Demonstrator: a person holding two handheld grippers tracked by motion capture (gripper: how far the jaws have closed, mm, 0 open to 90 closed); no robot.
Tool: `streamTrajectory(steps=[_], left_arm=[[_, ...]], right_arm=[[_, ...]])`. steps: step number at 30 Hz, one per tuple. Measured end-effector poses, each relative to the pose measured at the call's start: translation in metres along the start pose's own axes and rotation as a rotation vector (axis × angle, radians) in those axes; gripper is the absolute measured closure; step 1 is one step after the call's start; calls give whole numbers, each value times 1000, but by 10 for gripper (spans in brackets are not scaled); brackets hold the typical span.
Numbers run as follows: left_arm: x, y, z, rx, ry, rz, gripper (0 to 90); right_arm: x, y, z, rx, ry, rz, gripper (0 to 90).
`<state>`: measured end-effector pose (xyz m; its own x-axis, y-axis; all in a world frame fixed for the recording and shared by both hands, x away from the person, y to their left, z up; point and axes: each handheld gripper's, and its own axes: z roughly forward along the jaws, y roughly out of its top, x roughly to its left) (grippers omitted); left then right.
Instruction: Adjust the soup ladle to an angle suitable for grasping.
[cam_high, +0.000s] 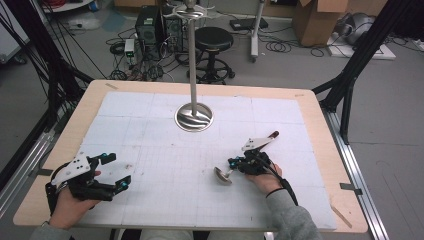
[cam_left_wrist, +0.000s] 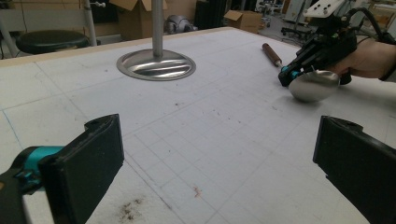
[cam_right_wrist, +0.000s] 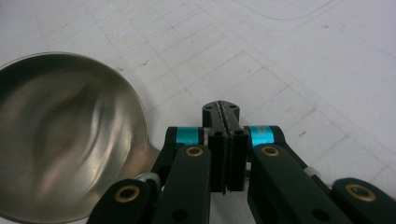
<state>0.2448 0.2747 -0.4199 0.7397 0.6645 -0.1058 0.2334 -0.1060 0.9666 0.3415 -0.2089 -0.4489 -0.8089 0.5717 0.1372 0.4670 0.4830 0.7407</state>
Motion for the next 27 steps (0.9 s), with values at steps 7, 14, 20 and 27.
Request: streamTrajectory(steps=[7,14,20,27], left_arm=[[0,0,0,2,0,-2,24],[0,0,0,8,0,-3,24],[-1,-1,1,13,0,-4,24],[0,0,0,10,-1,-2,24]], right_arm=[[0,-3,-6,16,14,16,900],[2,-9,-9,0,1,29,900],[6,-8,-9,2,3,23,900],[14,-9,-10,20,21,13,900]])
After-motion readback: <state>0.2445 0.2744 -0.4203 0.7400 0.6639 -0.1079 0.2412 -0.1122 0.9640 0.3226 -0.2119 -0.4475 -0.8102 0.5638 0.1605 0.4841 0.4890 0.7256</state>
